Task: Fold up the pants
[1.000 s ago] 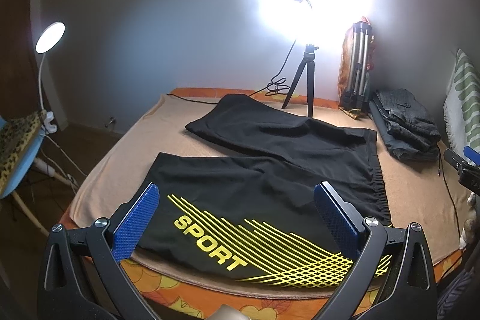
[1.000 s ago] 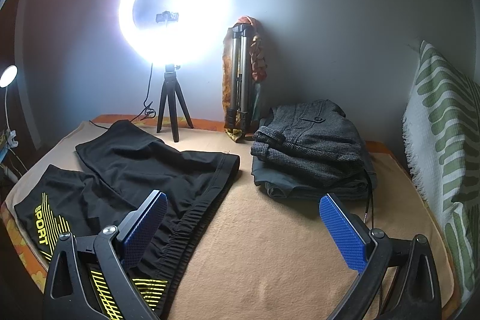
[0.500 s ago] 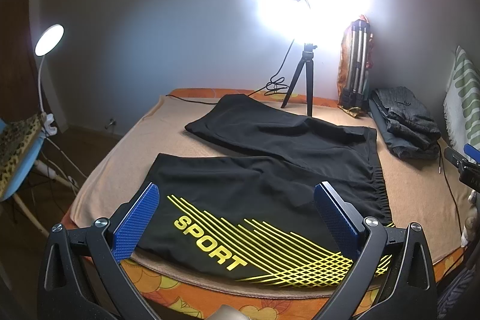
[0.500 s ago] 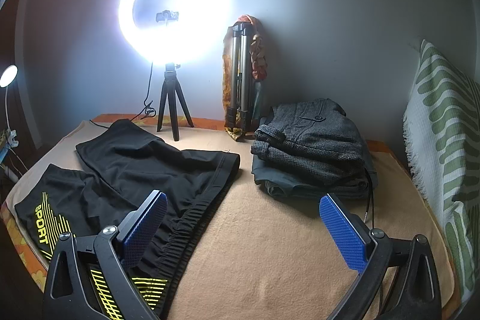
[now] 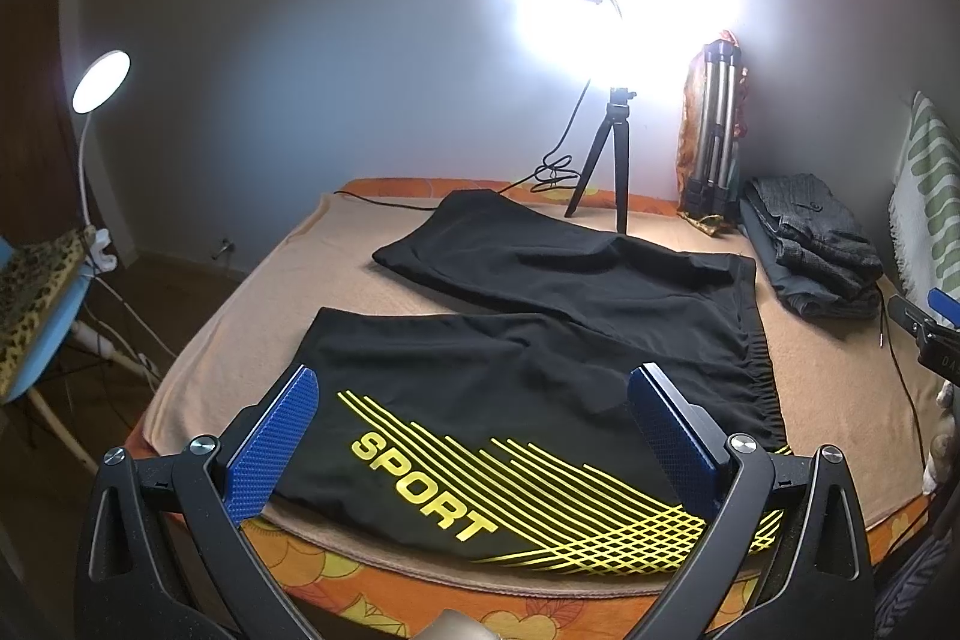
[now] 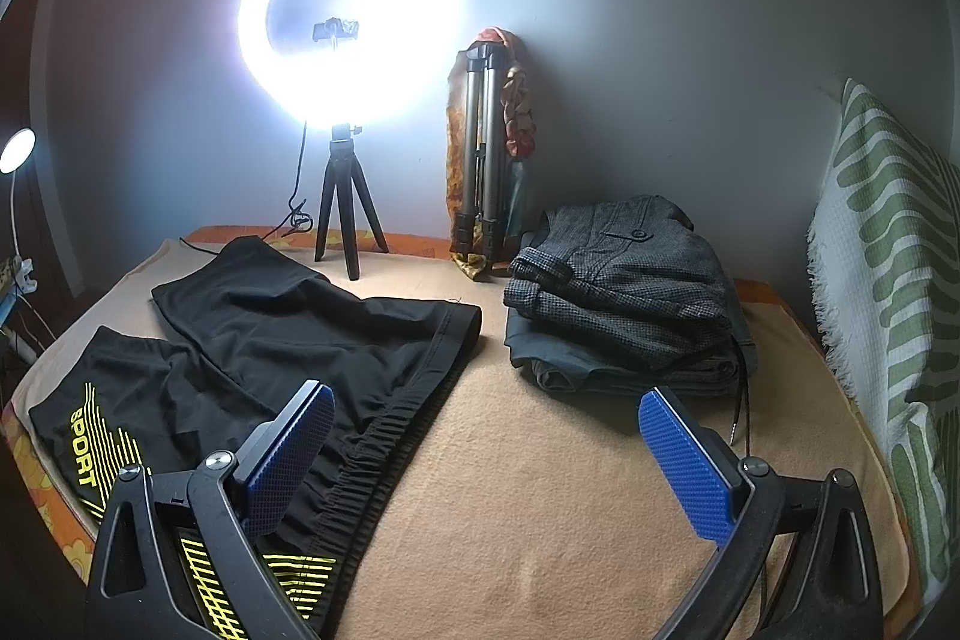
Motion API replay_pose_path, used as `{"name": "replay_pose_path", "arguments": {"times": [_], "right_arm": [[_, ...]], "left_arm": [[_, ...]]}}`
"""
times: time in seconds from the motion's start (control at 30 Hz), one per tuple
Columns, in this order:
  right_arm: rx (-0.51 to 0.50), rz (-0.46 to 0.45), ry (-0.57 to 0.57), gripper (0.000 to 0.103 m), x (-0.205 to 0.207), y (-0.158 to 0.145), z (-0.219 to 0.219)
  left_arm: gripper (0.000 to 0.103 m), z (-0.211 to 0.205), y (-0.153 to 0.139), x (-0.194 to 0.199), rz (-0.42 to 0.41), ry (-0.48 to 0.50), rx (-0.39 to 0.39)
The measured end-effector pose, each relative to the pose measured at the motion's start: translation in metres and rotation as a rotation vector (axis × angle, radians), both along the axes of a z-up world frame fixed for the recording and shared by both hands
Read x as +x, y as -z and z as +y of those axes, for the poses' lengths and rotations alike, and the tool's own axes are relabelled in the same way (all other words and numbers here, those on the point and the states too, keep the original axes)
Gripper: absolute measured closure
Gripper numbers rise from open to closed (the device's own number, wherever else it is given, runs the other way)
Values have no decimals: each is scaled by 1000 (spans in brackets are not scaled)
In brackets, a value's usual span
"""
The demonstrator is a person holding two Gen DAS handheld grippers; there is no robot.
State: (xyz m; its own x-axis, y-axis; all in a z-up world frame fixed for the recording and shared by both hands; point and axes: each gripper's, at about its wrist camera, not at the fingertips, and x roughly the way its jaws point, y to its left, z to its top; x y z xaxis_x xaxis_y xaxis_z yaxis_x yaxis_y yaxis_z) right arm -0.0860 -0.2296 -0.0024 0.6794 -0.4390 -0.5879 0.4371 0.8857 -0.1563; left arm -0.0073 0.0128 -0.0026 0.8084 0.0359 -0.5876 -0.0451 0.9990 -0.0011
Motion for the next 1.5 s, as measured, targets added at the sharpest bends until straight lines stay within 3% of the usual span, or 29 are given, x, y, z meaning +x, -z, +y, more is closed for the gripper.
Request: {"name": "replay_pose_path", "arguments": {"times": [0.73,1.0,1.5], "right_arm": [[12,11,-11,0,4,6,2],[36,16,-28,2,13,11,-2],[73,27,-123,9,54,21,-10]], "left_arm": [[0,6,3,4,10,-12,12],[1,25,14,20,32,-3,-68],[28,45,26,47,94,-26,-161]]}}
